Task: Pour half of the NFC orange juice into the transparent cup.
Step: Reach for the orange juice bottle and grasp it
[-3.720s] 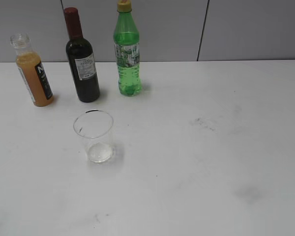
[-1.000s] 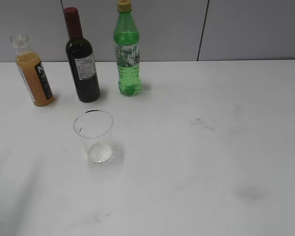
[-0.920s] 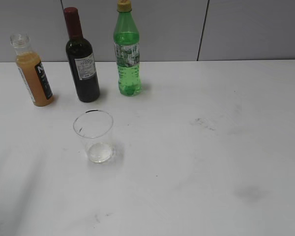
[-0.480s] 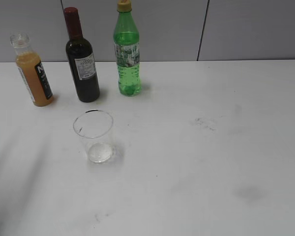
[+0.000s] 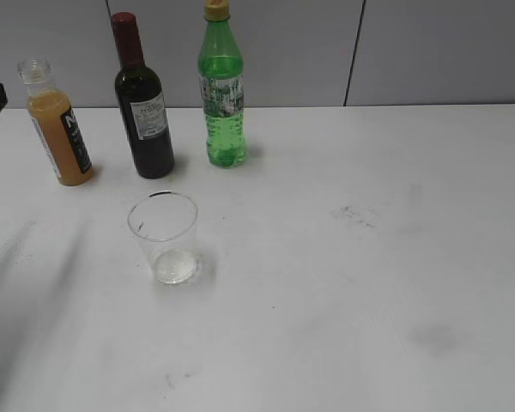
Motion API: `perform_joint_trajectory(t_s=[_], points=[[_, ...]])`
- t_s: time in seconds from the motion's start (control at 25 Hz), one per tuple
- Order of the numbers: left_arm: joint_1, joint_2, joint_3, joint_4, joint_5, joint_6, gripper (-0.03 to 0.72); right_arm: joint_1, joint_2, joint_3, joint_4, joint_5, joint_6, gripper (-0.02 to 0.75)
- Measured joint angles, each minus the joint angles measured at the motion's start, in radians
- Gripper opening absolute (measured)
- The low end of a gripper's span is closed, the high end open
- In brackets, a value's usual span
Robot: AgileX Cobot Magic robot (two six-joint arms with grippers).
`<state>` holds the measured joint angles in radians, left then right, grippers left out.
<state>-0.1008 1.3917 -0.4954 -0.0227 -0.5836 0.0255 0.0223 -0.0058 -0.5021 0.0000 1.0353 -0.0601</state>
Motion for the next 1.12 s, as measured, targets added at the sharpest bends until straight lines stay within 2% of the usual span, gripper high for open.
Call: perform_joint_trajectory(t_s=[0.4, 0.6, 0.88, 1.12], points=[[0.000, 0.220, -0.002, 0.005, -0.204, -0.026, 0.594, 0.000, 0.000, 0.000, 0.000, 0.000, 0.000, 0.591], [0.000, 0.338, -0.002, 0.085, -0.366, -0.076, 0.597, 0.000, 0.000, 0.000, 0.000, 0.000, 0.000, 0.591], [0.000, 0.544, -0.005, 0.125, -0.565, -0.134, 0.658, 0.000, 0.000, 0.000, 0.000, 0.000, 0.000, 0.591], [0.000, 0.661, -0.060, 0.125, -0.613, -0.143, 0.683, 0.000, 0.000, 0.000, 0.000, 0.000, 0.000, 0.591]])
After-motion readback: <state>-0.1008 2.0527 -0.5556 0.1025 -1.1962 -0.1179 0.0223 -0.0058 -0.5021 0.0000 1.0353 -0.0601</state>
